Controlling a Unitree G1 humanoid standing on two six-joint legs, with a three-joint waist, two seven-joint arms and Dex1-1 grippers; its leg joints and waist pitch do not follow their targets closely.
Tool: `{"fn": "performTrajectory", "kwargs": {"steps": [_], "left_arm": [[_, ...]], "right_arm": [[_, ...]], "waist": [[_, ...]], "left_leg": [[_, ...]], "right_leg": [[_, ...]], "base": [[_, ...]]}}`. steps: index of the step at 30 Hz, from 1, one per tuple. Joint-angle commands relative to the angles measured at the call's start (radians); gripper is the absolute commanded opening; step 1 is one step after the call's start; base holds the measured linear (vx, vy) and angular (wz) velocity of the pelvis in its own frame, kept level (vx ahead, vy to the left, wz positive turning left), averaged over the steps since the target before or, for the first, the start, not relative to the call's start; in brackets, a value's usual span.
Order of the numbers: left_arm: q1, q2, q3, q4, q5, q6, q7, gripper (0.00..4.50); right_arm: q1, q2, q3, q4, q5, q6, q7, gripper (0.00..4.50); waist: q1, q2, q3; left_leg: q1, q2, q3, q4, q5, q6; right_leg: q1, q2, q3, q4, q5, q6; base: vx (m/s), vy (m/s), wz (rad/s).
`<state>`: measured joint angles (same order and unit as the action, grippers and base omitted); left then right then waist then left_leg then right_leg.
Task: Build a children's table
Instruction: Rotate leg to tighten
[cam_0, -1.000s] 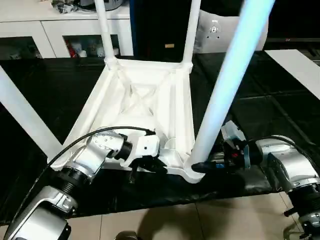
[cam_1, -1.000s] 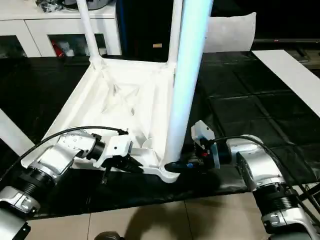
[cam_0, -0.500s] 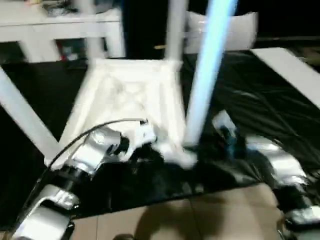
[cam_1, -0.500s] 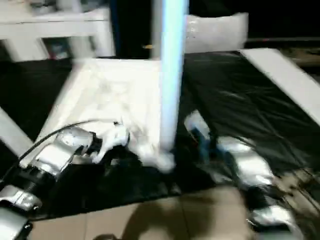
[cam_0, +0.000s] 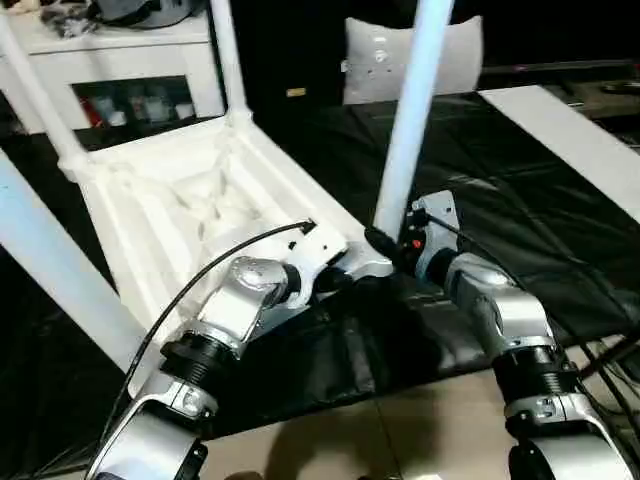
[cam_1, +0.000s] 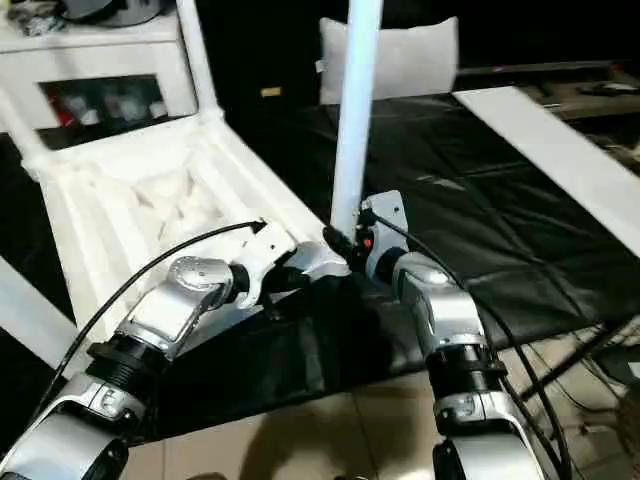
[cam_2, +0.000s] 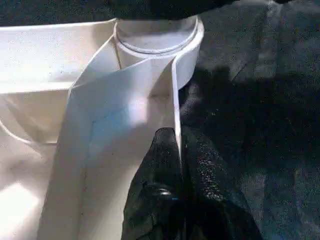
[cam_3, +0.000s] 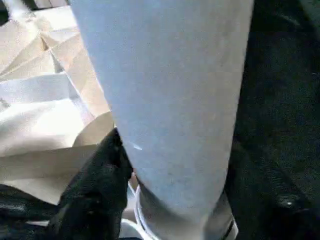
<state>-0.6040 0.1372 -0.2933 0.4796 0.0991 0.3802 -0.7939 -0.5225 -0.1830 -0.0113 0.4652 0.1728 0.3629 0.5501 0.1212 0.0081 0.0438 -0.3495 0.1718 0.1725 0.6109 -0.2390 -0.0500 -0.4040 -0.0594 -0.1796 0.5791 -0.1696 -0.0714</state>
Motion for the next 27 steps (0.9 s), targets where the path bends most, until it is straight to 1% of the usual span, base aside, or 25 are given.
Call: {"fn": "performTrajectory", "kwargs": {"steps": [1, 2, 3, 4, 5, 6, 8, 9, 11, 12, 13, 14, 15, 16, 18, 19, 20, 22, 23, 24, 26, 27], "left_arm": [[0.002, 0.011, -0.030, -0.028, -0.019, -0.052, -0.058, 0.00], [0.002, 0.013, -0.031, -0.027, -0.019, -0.057, -0.061, 0.00], [0.005, 0.036, -0.041, -0.021, -0.016, -0.094, -0.090, 0.00], [0.006, 0.044, -0.044, -0.018, -0.015, -0.108, -0.101, 0.00], [0.007, 0.052, -0.045, -0.015, -0.015, -0.108, -0.111, 0.00], [0.007, 0.068, -0.050, -0.008, -0.015, -0.126, -0.140, 0.00], [0.008, 0.079, -0.054, -0.005, -0.017, -0.132, -0.163, 0.00], [0.009, 0.098, -0.065, 0.000, -0.017, -0.157, -0.199, 0.00], [0.013, 0.137, -0.081, 0.002, -0.025, -0.195, -0.276, 0.00], [0.013, 0.137, -0.081, 0.002, -0.025, -0.195, -0.276, 0.00], [0.012, 0.152, -0.087, 0.004, -0.031, -0.212, -0.306, 0.00], [0.012, 0.180, -0.100, 0.010, -0.035, -0.236, -0.358, 0.00], [0.012, 0.189, -0.105, 0.011, -0.037, -0.251, -0.381, 0.00], [0.013, 0.199, -0.109, 0.012, -0.039, -0.267, -0.404, 0.00], [0.014, 0.225, -0.121, 0.018, -0.037, -0.302, -0.453, 0.00], [0.015, 0.233, -0.126, 0.018, -0.037, -0.317, -0.471, 0.00], [0.015, 0.233, -0.126, 0.018, -0.037, -0.317, -0.471, 0.00], [0.018, 0.249, -0.135, 0.007, -0.045, -0.338, -0.514, 0.00], [0.020, 0.258, -0.141, -0.001, -0.055, -0.348, -0.542, 0.00], [0.021, 0.262, -0.144, -0.009, -0.064, -0.358, -0.563, 0.00], [0.025, 0.265, -0.149, -0.020, -0.071, -0.359, -0.581, 0.00], [0.028, 0.268, -0.153, -0.029, -0.076, -0.363, -0.597, 0.00]], "right_arm": [[0.021, -0.017, 0.030, -0.026, 0.013, -0.011, 0.079, 3.06], [0.023, -0.023, 0.032, -0.028, 0.013, -0.014, 0.088, 3.14], [0.037, -0.071, 0.044, -0.041, 0.015, -0.041, 0.163, 3.23], [0.041, -0.087, 0.046, -0.043, 0.016, -0.055, 0.188, 3.36], [0.047, -0.107, 0.045, -0.049, 0.024, -0.056, 0.222, 3.48], [0.060, -0.146, 0.052, -0.068, 0.039, -0.065, 0.301, 3.57], [0.068, -0.170, 0.058, -0.083, 0.050, -0.060, 0.347, 3.74], [0.074, -0.202, 0.061, -0.093, 0.058, -0.055, 0.397, 3.83], [0.072, -0.256, 0.059, -0.092, 0.058, -0.063, 0.454, 4.00], [0.072, -0.256, 0.059, -0.092, 0.058, -0.063, 0.454, 4.09], [0.075, -0.278, 0.066, -0.098, 0.061, -0.071, 0.491, 4.09], [0.089, -0.322, 0.088, -0.120, 0.067, -0.097, 0.575, 4.09], [0.095, -0.336, 0.095, -0.128, 0.072, -0.104, 0.608, 4.09], [0.101, -0.350, 0.102, -0.136, 0.078, -0.110, 0.642, 4.09], [0.111, -0.381, 0.119, -0.147, 0.080, -0.136, 0.718, 4.09], [0.112, -0.388, 0.122, -0.150, 0.084, -0.136, 0.738, 4.09], [0.112, -0.388, 0.122, -0.150, 0.084, -0.136, 0.738, 3.94], [0.109, -0.393, 0.130, -0.148, 0.091, -0.143, 0.770, 3.94], [0.107, -0.394, 0.136, -0.145, 0.096, -0.151, 0.791, 3.81], [0.104, -0.392, 0.145, -0.138, 0.089, -0.173, 0.797, 3.66], [0.103, -0.388, 0.151, -0.132, 0.085, -0.183, 0.802, 3.59], [0.102, -0.383, 0.156, -0.127, 0.085, -0.189, 0.811, 3.47]], "waist": [[0.010, -0.005, -0.082], [0.013, -0.004, -0.081], [0.015, -0.004, -0.080], [0.019, -0.006, -0.077], [0.024, -0.005, -0.077], [0.030, -0.001, -0.075], [0.035, -0.003, -0.073], [0.035, -0.004, -0.074], [0.041, -0.004, -0.075], [0.043, -0.004, -0.075], [0.047, -0.004, -0.075], [0.049, -0.006, -0.075], [0.052, -0.005, -0.074], [0.056, -0.005, -0.075], [0.058, -0.007, -0.076], [0.059, -0.006, -0.075], [0.060, -0.006, -0.075], [0.065, -0.007, -0.075], [0.066, -0.007, -0.075], [0.073, -0.006, -0.076], [0.077, -0.005, -0.077], [0.077, -0.006, -0.077]], "left_leg": [[-0.006, 0.077, -0.035, -0.049, 0.123, 0.144], [-0.007, 0.076, -0.032, -0.051, 0.104, 0.146], [-0.006, 0.074, -0.031, -0.051, 0.095, 0.146], [-0.004, 0.075, -0.029, -0.053, 0.071, 0.142], [-0.003, 0.075, -0.030, -0.054, 0.067, 0.138], [-0.001, 0.075, -0.029, -0.055, 0.043, 0.129], [0.000, 0.078, -0.030, -0.056, 0.030, 0.122], [0.000, 0.079, -0.030, -0.056, 0.031, 0.119], [0.000, 0.076, -0.030, -0.055, 0.026, 0.117], [0.001, 0.076, -0.029, -0.055, 0.026, 0.116], [0.001, 0.075, -0.028, -0.054, 0.029, 0.115], [0.000, 0.075, -0.027, -0.054, 0.030, 0.115], [0.000, 0.073, -0.027, -0.053, 0.023, 0.119], [-0.001, 0.075, -0.027, -0.053, 0.022, 0.122], [-0.001, 0.078, -0.029, -0.053, 0.024, 0.127], [-0.002, 0.077, -0.028, -0.052, 0.023, 0.126], [-0.001, 0.077, -0.028, -0.053, 0.021, 0.123], [0.001, 0.077, -0.028, -0.054, 0.018, 0.120], [0.000, 0.077, -0.027, -0.054, 0.019, 0.119], [0.001, 0.079, -0.026, -0.053, 0.024, 0.117], [0.003, 0.083, -0.028, -0.053, 0.032, 0.115], [0.002, 0.085, -0.029, -0.054, 0.034, 0.115]], "right_leg": [[0.078, -0.128, 0.089, -0.048, -0.090, -0.042], [0.080, -0.130, 0.090, -0.051, -0.107, -0.045], [0.079, -0.129, 0.088, -0.055, -0.125, -0.043], [0.079, -0.127, 0.089, -0.062, -0.168, -0.028], [0.079, -0.127, 0.088, -0.063, -0.185, -0.021], [0.078, -0.125, 0.086, -0.070, -0.229, -0.006], [0.078, -0.124, 0.086, -0.073, -0.251, 0.006], [0.077, -0.124, 0.086, -0.073, -0.253, 0.008], [0.077, -0.124, 0.086, -0.074, -0.264, 0.018], [0.076, -0.123, 0.086, -0.075, -0.265, 0.018], [0.075, -0.122, 0.086, -0.073, -0.262, 0.017], [0.075, -0.122, 0.086, -0.072, -0.258, 0.016], [0.075, -0.120, 0.083, -0.074, -0.267, 0.019], [0.076, -0.121, 0.085, -0.072, -0.266, 0.028], [0.073, -0.120, 0.082, -0.070, -0.260, 0.025], [0.073, -0.120, 0.083, -0.072, -0.263, 0.025], [0.073, -0.120, 0.083, -0.073, -0.270, 0.024], [0.072, -0.121, 0.082, -0.074, -0.287, 0.024], [0.072, -0.121, 0.082, -0.073, -0.289, 0.023], [0.071, -0.122, 0.084, -0.072, -0.283, 0.018], [0.070, -0.123, 0.086, -0.069, -0.266, 0.008], [0.070, -0.123, 0.086, -0.067, -0.261, 0.005]], "base": [[0.000, 0.000, 0.00], [0.000, 0.000, 0.00], [0.000, 0.000, 0.00], [0.000, 0.000, 0.00], [0.000, 0.000, 0.00], [0.000, 0.000, 0.00], [0.000, 0.000, 0.00], [0.000, 0.000, 0.00], [0.000, 0.000, 0.00], [0.000, 0.000, 0.00], [0.000, 0.000, 0.00], [0.000, 0.000, 0.00], [0.000, 0.000, 0.00], [0.000, 0.000, 0.00], [0.000, 0.000, 0.00], [0.000, 0.000, 0.00], [0.000, 0.000, 0.00], [0.000, 0.000, 0.00], [0.000, 0.000, 0.00], [0.000, 0.000, 0.00], [0.000, 0.000, 0.00], [0.000, 0.000, 0.00]]}}
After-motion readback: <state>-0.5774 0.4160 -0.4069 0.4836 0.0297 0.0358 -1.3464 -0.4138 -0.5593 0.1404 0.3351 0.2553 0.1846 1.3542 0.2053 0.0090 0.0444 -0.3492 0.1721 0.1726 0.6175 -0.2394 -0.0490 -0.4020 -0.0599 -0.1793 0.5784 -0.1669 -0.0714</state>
